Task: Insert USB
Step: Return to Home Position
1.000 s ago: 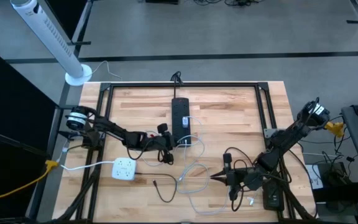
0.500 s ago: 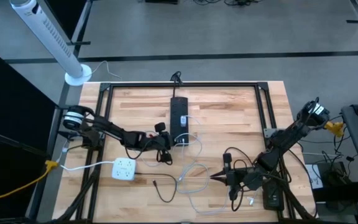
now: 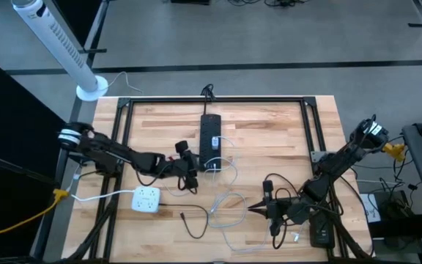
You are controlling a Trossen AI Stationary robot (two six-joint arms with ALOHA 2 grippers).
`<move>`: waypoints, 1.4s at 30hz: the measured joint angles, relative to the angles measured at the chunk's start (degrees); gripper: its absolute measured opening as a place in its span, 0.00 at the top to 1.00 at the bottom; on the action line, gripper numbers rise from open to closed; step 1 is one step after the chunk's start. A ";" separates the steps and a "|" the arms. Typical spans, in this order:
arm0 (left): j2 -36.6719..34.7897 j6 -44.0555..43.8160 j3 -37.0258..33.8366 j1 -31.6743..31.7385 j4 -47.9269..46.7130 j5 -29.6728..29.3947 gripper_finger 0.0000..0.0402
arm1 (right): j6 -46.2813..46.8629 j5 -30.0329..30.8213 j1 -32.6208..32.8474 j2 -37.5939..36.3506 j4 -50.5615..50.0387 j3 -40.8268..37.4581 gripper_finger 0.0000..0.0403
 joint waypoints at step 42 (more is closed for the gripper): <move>-15.04 -3.28 0.22 -15.86 -11.27 5.06 0.81 | -0.04 -0.01 0.00 0.00 -0.11 -0.09 0.98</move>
